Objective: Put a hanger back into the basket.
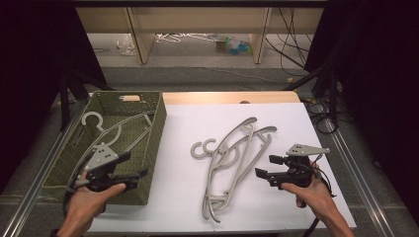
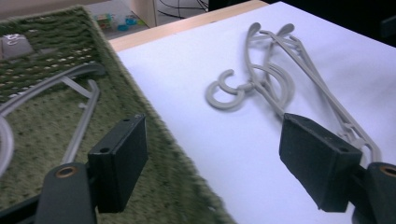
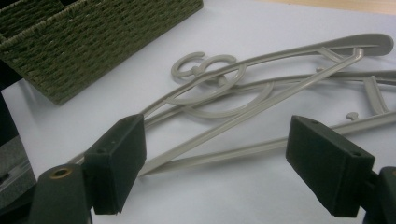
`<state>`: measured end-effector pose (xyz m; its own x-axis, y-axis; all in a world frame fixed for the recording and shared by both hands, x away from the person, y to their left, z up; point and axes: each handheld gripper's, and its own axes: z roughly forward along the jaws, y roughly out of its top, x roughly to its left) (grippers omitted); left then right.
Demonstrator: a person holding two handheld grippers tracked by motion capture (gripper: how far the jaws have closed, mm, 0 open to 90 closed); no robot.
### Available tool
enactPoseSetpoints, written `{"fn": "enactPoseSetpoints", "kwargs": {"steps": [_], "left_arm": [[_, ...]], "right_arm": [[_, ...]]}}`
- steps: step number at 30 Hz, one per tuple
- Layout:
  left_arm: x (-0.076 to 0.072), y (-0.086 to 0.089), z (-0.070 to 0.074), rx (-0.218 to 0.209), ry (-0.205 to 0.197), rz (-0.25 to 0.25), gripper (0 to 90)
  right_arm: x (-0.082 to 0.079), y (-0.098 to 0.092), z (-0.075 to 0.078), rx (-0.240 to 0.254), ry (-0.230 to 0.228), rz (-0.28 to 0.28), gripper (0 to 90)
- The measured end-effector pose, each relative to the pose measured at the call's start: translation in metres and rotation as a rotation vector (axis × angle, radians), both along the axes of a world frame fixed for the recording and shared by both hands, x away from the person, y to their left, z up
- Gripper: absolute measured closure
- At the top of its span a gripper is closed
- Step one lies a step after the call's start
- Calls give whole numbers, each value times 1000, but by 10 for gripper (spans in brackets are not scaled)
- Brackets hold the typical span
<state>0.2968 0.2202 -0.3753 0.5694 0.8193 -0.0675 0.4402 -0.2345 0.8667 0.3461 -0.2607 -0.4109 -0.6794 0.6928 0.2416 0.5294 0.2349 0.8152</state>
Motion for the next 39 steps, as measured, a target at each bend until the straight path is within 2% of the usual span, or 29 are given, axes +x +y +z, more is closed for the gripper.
{"fn": "enactPoseSetpoints", "kwargs": {"steps": [1,4,7,8,9,11,13,15,17,18,19,20,22,23,25,28,30,34,35,38,39], "left_arm": [[-3,-4,-2,-7,-5,-3,231],[-11,-15,-7,9,-5,-28,231],[-18,-22,-12,18,-7,-21,231],[-20,-24,-15,19,-11,-19,231],[-23,-25,-16,36,-22,-11,231],[-27,-26,-20,67,-41,0,232],[-29,-25,-24,69,-44,22,232],[-30,-25,-26,62,-46,31,233],[-33,-27,-33,20,-25,32,233],[-36,-31,-36,9,-49,41,232],[-36,-32,-37,12,-42,23,235],[-36,-34,-38,-24,-25,19,241],[-37,-35,-40,-28,-22,20,240],[-41,-39,-42,3,-30,4,241],[-44,-43,-44,-3,-27,-25,240],[-48,-48,-45,-8,-42,-42,238],[-52,-52,-46,4,-50,-64,237],[-53,-53,-47,-9,-58,-64,235],[-53,-53,-48,-9,-62,-62,235],[-53,-52,-50,-10,-62,-62,234],[-53,-52,-50,-12,-62,-69,230]], "right_arm": [[0,1,0,2,9,3,209],[0,1,1,-15,17,5,209],[1,3,-1,-8,-7,2,209],[1,4,-1,-15,4,5,209],[0,4,-1,-21,15,3,209],[0,6,-2,-21,-1,-2,209],[0,10,-2,-22,-10,1,209],[-1,16,-3,-21,-2,4,209],[-1,18,-4,-27,6,9,209],[-2,25,-5,-41,9,13,209],[-2,28,-6,-39,12,14,210],[-2,31,-7,-40,9,9,209],[-2,34,-7,-47,12,0,210],[-3,41,-7,-58,9,4,209],[-3,49,-8,-68,11,9,209],[-3,56,-10,-83,10,19,209],[-3,69,-12,-101,15,31,210],[-3,87,-15,-117,12,59,214],[-3,92,-16,-135,7,57,214],[-2,106,-22,-146,24,78,214],[-3,110,-23,-153,31,70,217]]}}
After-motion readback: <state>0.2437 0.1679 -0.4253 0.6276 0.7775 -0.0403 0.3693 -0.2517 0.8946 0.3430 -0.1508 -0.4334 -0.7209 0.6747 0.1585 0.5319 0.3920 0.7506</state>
